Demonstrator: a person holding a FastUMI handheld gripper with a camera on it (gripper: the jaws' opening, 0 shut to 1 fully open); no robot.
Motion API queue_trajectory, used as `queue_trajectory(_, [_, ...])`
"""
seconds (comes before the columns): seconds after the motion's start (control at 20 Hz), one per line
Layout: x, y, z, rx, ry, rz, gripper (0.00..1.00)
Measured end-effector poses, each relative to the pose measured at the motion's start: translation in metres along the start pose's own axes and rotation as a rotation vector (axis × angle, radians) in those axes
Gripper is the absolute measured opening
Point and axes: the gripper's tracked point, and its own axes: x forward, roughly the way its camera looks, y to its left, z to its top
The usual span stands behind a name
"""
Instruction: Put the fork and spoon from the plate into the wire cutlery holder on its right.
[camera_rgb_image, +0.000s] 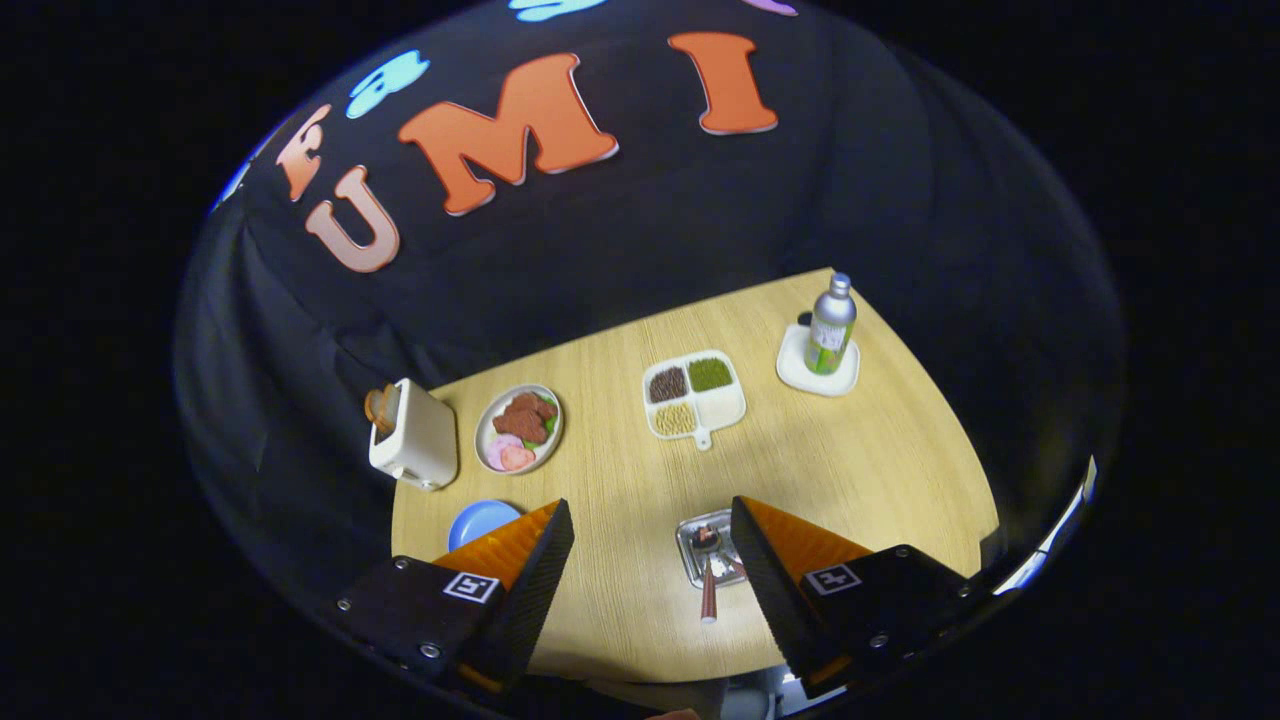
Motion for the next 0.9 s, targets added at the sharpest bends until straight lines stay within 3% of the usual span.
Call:
queue_trajectory(0.5, [-0.058, 0.023, 0.08, -0.171, -0.533, 0.103, 0.96])
queue_trajectory(0.9, [-0.106, 0.036, 0.126, -0.224, -0.801, 0.135, 0.97])
